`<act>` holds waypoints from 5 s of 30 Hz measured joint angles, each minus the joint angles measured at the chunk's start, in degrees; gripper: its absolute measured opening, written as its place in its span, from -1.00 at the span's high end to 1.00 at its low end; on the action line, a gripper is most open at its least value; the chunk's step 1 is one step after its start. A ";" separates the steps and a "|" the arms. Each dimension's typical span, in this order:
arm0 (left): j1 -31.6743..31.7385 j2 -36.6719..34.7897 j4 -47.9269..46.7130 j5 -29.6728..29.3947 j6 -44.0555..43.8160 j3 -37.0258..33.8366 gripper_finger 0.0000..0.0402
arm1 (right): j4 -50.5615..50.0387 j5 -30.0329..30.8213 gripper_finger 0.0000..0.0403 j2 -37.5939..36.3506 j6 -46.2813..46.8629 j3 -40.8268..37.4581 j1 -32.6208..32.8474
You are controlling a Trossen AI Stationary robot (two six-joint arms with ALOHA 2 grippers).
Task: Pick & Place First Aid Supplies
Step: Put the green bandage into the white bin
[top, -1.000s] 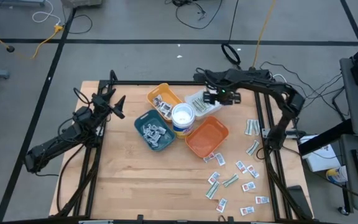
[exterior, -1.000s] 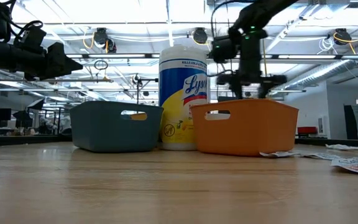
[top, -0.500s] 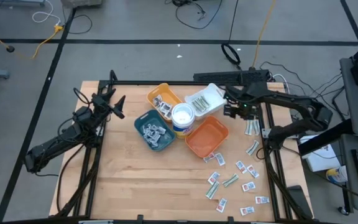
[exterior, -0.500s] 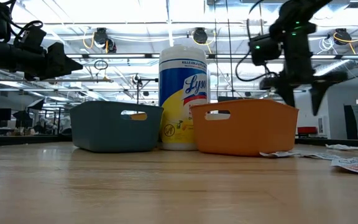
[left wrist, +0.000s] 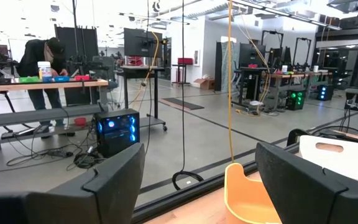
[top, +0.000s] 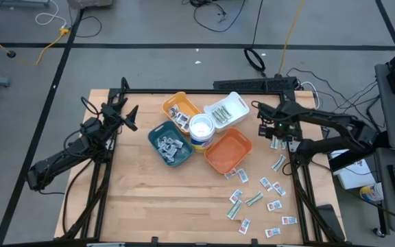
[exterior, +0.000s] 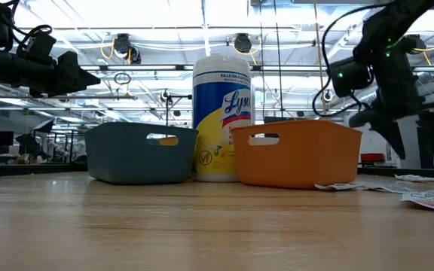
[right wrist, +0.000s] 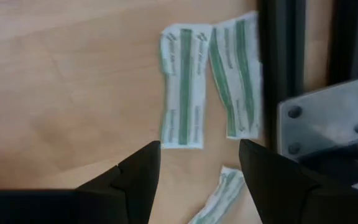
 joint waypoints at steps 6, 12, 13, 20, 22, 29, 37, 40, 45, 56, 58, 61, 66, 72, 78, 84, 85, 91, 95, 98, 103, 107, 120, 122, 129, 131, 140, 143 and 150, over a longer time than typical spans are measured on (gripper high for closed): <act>0.01 0.00 0.02 0.00 0.00 0.00 -0.53 | 5.98 -0.19 -0.05 1.66 0.03 -4.38 -0.01; 0.00 0.00 0.00 0.00 0.00 0.00 -0.53 | 10.68 -0.56 -0.05 4.34 -0.30 -6.32 -0.01; 0.01 0.00 0.01 0.00 0.00 0.00 -0.53 | 11.29 -1.41 -0.05 4.70 -0.33 -6.32 -0.01; 0.01 0.00 0.00 0.00 0.00 0.00 -0.53 | 15.13 -4.64 0.23 6.51 -0.46 -6.21 -0.01; 0.00 0.00 0.00 0.01 0.00 0.00 -0.53 | 15.62 -5.31 0.38 6.77 -0.46 -6.16 -0.01; 0.01 0.00 0.00 0.02 0.00 0.00 -0.53 | 17.06 -6.77 0.93 6.92 -0.49 -6.08 -0.01; -0.01 0.00 0.00 0.00 0.00 0.01 -0.53 | 10.47 -7.55 0.99 6.96 -2.85 0.35 0.06; 0.01 0.00 0.00 0.01 0.00 0.00 -0.53 | 5.27 -7.34 0.98 6.70 -4.37 4.60 -0.28; 0.01 0.00 0.00 0.00 0.00 0.00 -0.53 | -3.74 -6.77 0.99 6.70 -8.46 12.10 -0.39; -0.01 0.00 0.00 0.00 0.00 0.00 -0.53 | -15.97 -5.79 1.00 8.41 -14.74 23.53 0.05; -0.01 0.00 0.00 0.00 0.00 0.00 -0.53 | -17.14 -5.79 1.00 10.73 -16.66 25.79 0.05; 0.00 0.00 0.00 0.00 0.00 0.02 -0.53 | -17.94 -5.62 1.00 15.44 -20.49 30.50 0.05; 0.01 0.00 0.00 0.01 0.00 0.02 -0.53 | -17.94 -2.98 1.00 24.05 -26.97 41.57 0.05; -0.01 0.00 0.00 0.01 0.00 0.02 -0.53 | -18.65 -2.95 1.00 33.84 -33.97 56.03 0.03; -0.01 0.00 0.00 0.02 0.00 0.02 -0.53 | -22.06 -2.97 1.00 41.89 -37.27 68.79 0.03; -0.01 0.00 0.00 0.01 0.00 0.02 -0.53 | -20.02 -2.91 1.00 45.68 -37.71 71.66 0.34; 0.01 0.00 0.00 0.00 0.00 0.02 -0.53 | -18.96 -2.66 1.00 46.24 -37.74 70.83 0.57; 0.01 0.00 0.00 0.00 0.00 0.02 -0.53 | -10.77 -1.74 1.00 47.63 -37.91 64.53 2.99; 0.01 0.00 0.00 0.02 0.00 0.02 -0.53 | -5.28 -1.65 1.00 47.66 -37.58 59.13 4.15; -0.01 0.00 0.00 0.00 0.00 0.02 -0.53 | -3.92 -1.73 1.00 47.66 -37.56 56.27 4.46; -0.01 0.00 0.00 0.00 0.00 0.02 -0.53 | -3.24 -1.59 0.94 47.62 -37.34 55.42 4.37; -0.01 0.00 0.00 0.00 0.00 0.02 -0.53 | -1.69 -1.64 0.76 47.62 -37.56 55.71 4.36; 0.01 0.00 0.01 0.00 0.00 0.02 -0.53 | -0.59 -3.01 -0.05 44.47 -35.86 55.78 3.99; 0.01 0.00 0.00 0.01 0.00 0.02 -0.53 | -1.28 -3.00 -0.06 43.43 -34.78 55.78 3.82; 0.01 0.00 0.00 0.00 0.00 0.02 -0.53 | -2.46 -0.57 -0.01 39.36 -26.21 55.80 3.57; 0.01 0.00 0.00 0.00 0.00 0.02 -0.53 | -2.42 0.29 0.00 38.51 -23.24 55.80 3.57; 0.01 0.00 0.00 0.00 0.00 0.02 -0.53 | -1.13 3.03 0.01 30.91 -19.88 44.20 3.69; 0.01 0.00 0.00 0.00 0.00 0.02 -0.53 | -1.55 3.18 0.01 27.28 -19.07 38.10 4.22; -0.01 0.00 0.00 0.00 0.00 0.02 -0.53 | -4.09 3.79 0.01 19.54 -16.94 25.27 4.36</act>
